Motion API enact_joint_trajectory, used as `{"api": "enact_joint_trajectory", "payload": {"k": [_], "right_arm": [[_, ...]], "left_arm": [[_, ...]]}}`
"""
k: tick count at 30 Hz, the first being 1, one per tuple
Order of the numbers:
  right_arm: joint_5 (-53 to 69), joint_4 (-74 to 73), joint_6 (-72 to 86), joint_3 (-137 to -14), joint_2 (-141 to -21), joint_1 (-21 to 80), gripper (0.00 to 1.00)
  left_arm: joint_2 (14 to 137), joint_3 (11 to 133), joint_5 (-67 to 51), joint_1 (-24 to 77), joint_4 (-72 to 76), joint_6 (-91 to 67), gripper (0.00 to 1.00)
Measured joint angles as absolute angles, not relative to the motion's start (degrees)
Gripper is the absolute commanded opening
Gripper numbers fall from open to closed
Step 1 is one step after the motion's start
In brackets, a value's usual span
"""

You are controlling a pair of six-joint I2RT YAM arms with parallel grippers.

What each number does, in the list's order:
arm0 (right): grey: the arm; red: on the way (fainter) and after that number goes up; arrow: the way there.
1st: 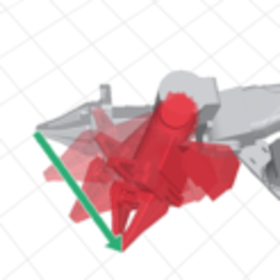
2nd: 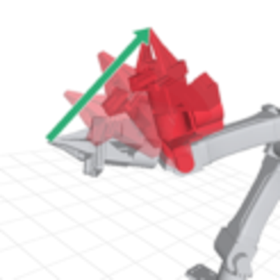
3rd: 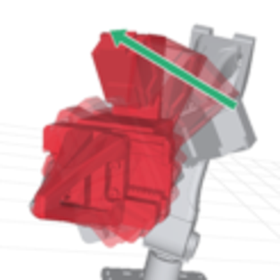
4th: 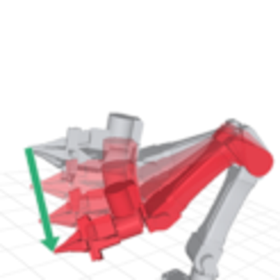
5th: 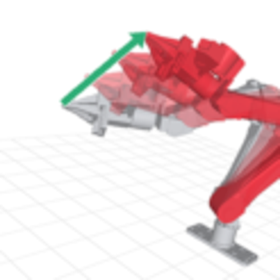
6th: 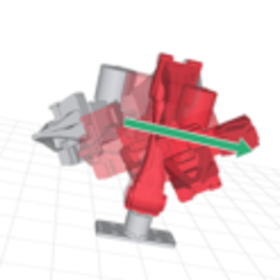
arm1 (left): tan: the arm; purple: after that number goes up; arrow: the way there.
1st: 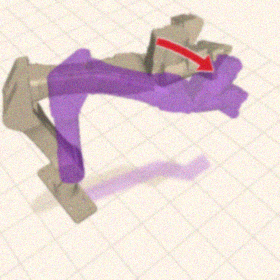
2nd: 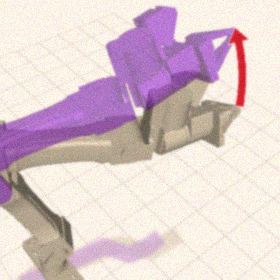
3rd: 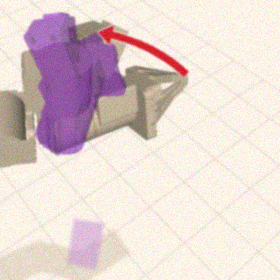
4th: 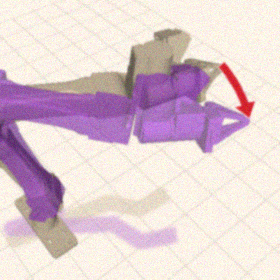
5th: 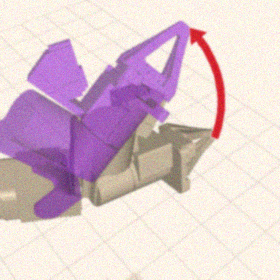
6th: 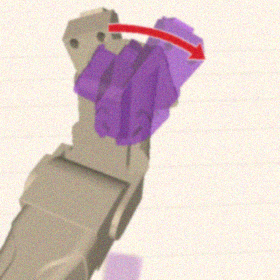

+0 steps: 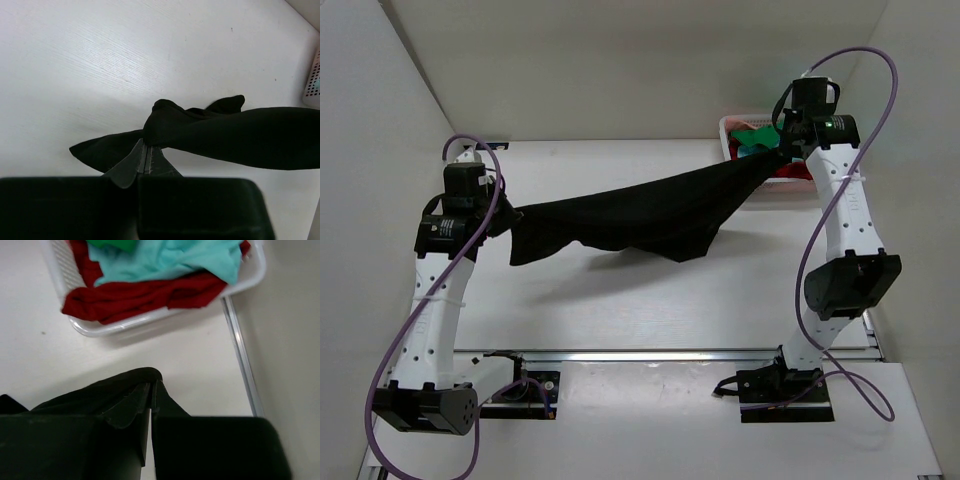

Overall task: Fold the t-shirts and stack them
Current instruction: Flatten out the tshirt

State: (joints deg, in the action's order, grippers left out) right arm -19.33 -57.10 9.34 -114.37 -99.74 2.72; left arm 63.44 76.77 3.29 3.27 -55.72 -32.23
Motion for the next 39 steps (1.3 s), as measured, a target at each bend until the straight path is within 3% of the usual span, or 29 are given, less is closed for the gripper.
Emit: {"api": "enact_joint_trajectory", "payload": {"k": [5,7,12,17,23,27,32,36,37,39], "right_arm": [[-16.6,-55.1,9.1,-120.8,-105.8,2.6,0.09],[-16.6,-54.6,9.3,-123.1,-108.9,2.2,0.00],[-15.4,-52.8,9.2,-126.8,-112.5,1.5,0.00],[-12.6,-49.4,7.9,-127.0,-107.2,1.5,0.00],[-12.3,-46.4,5.6,-117.3,-88.1,1.7,0.00],[-13.3,-45.3,4.2,-117.3,-80.5,2.9,0.00],[-11.7,-44.3,4.1,-119.5,-81.4,2.5,0.00],[-5.7,-44.4,5.8,-121.6,-88.9,0.3,0.00],[-3.8,-44.5,6.3,-122.7,-91.6,-0.2,0.02],[-0.7,-45.5,7.6,-125.2,-99.6,-1.0,0.20]], "left_arm": [[63.7,76.8,4.0,3.2,-55.7,-32.5,0.00],[63.8,76.8,4.4,3.1,-55.9,-32.6,0.00],[63.8,76.8,5.3,3.3,-56.3,-32.8,0.00],[64.0,77.6,6.3,4.2,-56.6,-31.8,0.00],[64.3,86.7,11.2,6.5,-56.8,-29.5,0.00],[63.7,92.3,15.2,7.0,-56.4,-28.2,0.00],[62.3,93.2,17.7,6.9,-56.2,-27.9,0.00],[63.1,90.2,17.3,5.7,-56.5,-29.0,0.00],[63.3,88.3,16.5,5.2,-56.4,-29.6,0.00],[64.4,84.2,14.3,4.4,-56.6,-31.0,0.00]]}}
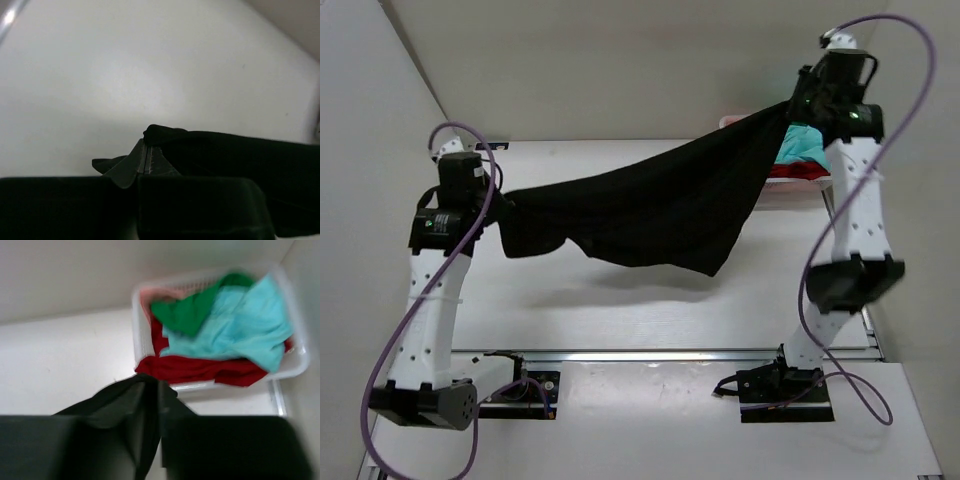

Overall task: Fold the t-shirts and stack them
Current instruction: Flatten out the tshirt

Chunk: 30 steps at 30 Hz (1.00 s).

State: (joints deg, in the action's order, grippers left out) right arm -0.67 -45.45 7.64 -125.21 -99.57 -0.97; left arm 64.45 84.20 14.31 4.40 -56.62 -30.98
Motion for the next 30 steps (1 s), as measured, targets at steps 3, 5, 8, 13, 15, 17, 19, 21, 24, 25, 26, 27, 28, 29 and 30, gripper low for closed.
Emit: {"api": "enact_joint_trajectory", "payload": {"k": [3,5,8,13,15,17,19,21,24,25,26,27,28,29,30], "right_arm": [[-1.3,-51.2,8.9,-134.2,-114.6,-1.1,0.68],[-4.1,-53.6,9.5,-135.7,-121.4,-0.6,0.73],[-7.1,-56.6,9.8,-127.5,-121.5,1.2,0.64],[-6.7,-55.2,12.1,-100.9,-103.2,9.2,0.48],[-5.1,-52.8,13.6,-89.9,-93.5,14.9,0.44],[-2.3,-51.2,14.5,-81.8,-86.5,21.9,0.44],[0.2,-49.7,14.9,-77.0,-83.7,28.4,0.45],[1.5,-47.9,15.0,-74.6,-84.9,34.6,0.49],[2.9,-44.0,14.8,-73.5,-90.4,42.2,0.54],[3.5,-42.6,14.8,-73.2,-92.2,44.1,0.53],[3.8,-41.4,14.7,-72.8,-93.6,45.9,0.53],[4.3,-39.9,14.6,-72.4,-94.8,47.5,0.53],[5.1,-38.5,14.3,-71.7,-95.8,49.1,0.52],[5.8,-37.3,13.9,-71.1,-96.6,50.2,0.51],[6.4,-36.3,13.7,-70.6,-97.3,51.1,0.51]], "left_arm": [[67.7,79.2,10.3,3.8,-57.1,-32.9,0.00],[70.2,77.9,8.4,3.5,-57.8,-33.8,0.00],[71.5,77.2,6.7,3.5,-58.1,-34.5,0.00],[69.5,75.0,5.4,3.5,-57.6,-35.2,0.00],[69.2,74.2,5.0,3.5,-57.8,-35.4,0.00],[69.3,73.7,4.8,3.6,-57.6,-35.4,0.00],[69.3,73.5,4.5,3.8,-57.6,-35.4,0.00],[69.3,73.1,4.1,4.1,-57.3,-35.6,0.00],[69.3,72.3,3.5,4.7,-57.1,-35.9,0.00],[69.3,72.0,3.4,4.8,-57.0,-35.9,0.00],[69.3,71.8,3.2,5.0,-56.9,-36.0,0.00],[69.3,71.5,3.0,5.1,-56.9,-36.0,0.00],[69.3,71.2,2.9,5.3,-56.7,-36.1,0.00],[69.2,70.8,2.7,5.4,-56.6,-36.1,0.00],[69.1,70.3,2.5,5.5,-56.6,-36.1,0.00]]}}
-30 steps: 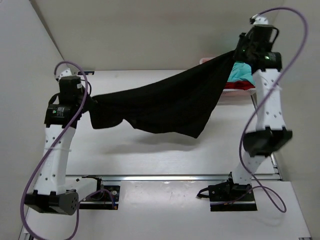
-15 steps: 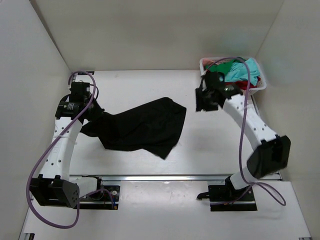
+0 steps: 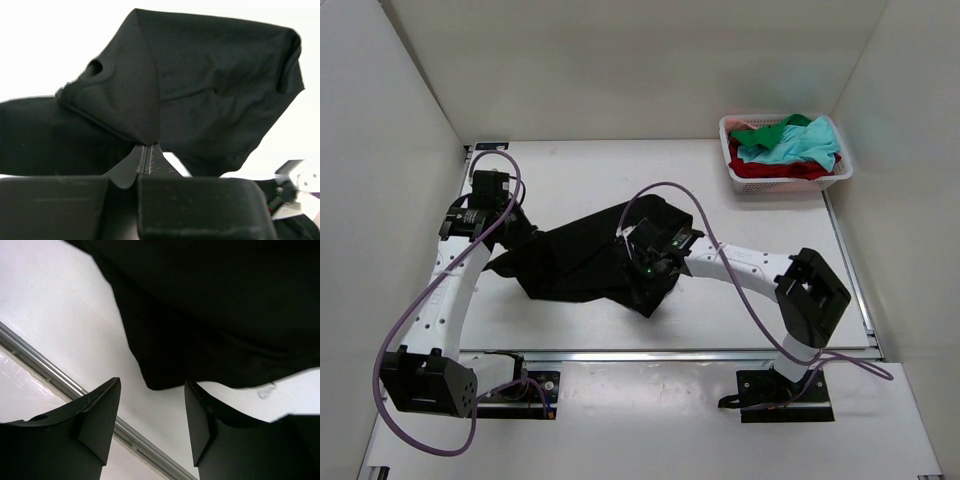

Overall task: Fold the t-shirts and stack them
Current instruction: Flatten out the tshirt

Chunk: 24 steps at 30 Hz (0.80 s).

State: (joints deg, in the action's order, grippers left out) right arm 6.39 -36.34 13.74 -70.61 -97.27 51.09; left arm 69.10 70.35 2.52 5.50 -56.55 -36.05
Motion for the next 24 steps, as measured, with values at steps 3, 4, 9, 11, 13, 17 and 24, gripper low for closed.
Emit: {"api": "enact_joint_trajectory", "payload": {"k": [3,4,9,11,13,17,24], "right_arm": [[7.5,-34.5,13.3,-69.6,-98.9,52.6,0.51],[7.8,-34.2,13.2,-69.4,-99.4,52.9,0.51],[8.8,-32.7,12.2,-67.9,-101.3,53.6,0.49],[9.0,-32.5,12.0,-67.4,-102.3,54.2,0.50],[9.0,-32.1,12.0,-66.6,-103.5,54.9,0.50],[8.1,-31.2,12.1,-66.5,-104.4,55.7,0.00],[7.3,-42.4,13.3,-73.5,-104.9,53.3,0.00]], "left_arm": [[68.8,69.2,2.2,5.6,-56.6,-36.1,0.00],[68.7,69.1,2.1,5.7,-56.6,-36.1,0.00],[68.0,68.8,2.1,6.1,-56.4,-36.1,0.00],[67.4,68.1,2.0,6.1,-56.2,-36.1,0.00],[66.9,67.4,1.7,6.1,-56.2,-36.2,0.00],[65.6,65.6,1.0,6.2,-55.7,-36.6,0.00],[62.3,66.3,0.3,8.2,-56.5,-35.5,0.00]]}}
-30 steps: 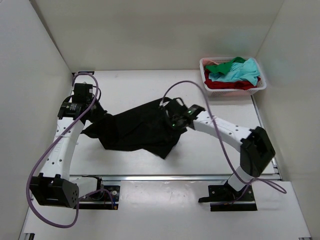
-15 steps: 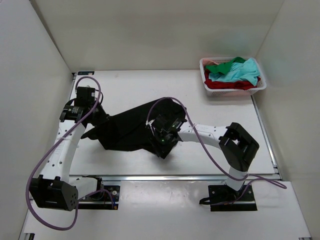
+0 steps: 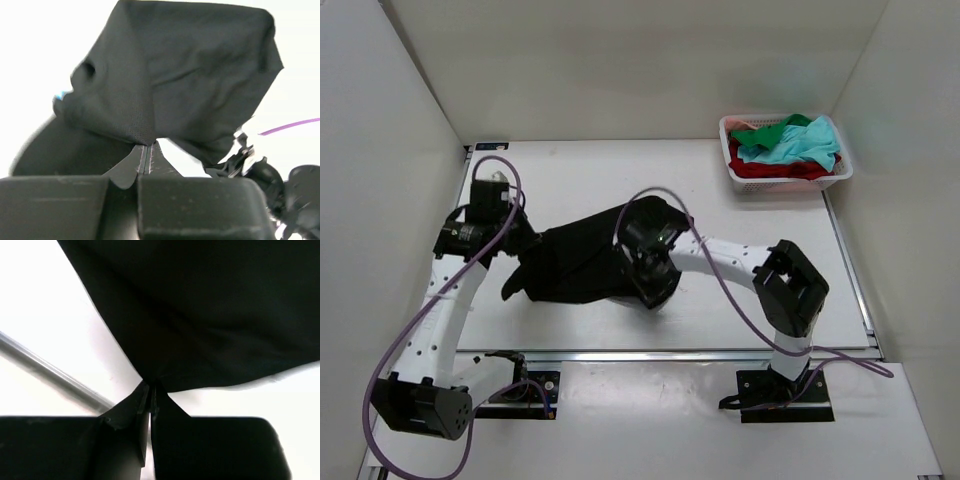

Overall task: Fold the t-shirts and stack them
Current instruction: Flatten out the tshirt

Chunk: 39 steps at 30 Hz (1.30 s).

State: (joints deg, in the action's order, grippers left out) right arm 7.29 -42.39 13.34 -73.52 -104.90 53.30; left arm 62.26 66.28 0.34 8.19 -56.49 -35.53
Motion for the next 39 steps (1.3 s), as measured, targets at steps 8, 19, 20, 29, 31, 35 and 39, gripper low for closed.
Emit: {"api": "enact_joint_trajectory", "payload": {"k": [8,19,20,29,31,35,39], "right_arm": [[10.9,-54.8,11.4,-116.7,-101.1,27.7,0.00],[14.0,-57.0,7.9,-117.6,-81.0,10.8,0.00],[13.9,-57.3,7.9,-117.3,-79.5,10.8,0.00],[18.3,-54.4,9.6,-122.2,-77.4,9.5,0.00],[19.6,-53.2,10.1,-122.8,-79.9,9.6,0.00],[21.6,-52.2,10.6,-125.1,-90.5,9.4,0.00],[22.3,-51.9,10.6,-130.6,-106.6,8.1,0.00]], "left_arm": [[79.3,109.1,-5.3,-1.0,-55.2,-35.7,0.00],[79.1,106.2,-17.8,-10.7,-48.1,-48.8,0.00],[77.0,104.2,-18.1,-10.5,-48.4,-49.9,0.00],[63.9,105.8,-18.5,-7.8,-45.4,-56.6,0.00],[63.8,103.5,-18.7,-8.0,-41.7,-57.8,0.00],[66.8,90.8,-19.5,-9.8,-33.0,-61.7,0.00],[80.9,83.8,-22.3,-11.3,-25.2,-65.7,0.00]]}}
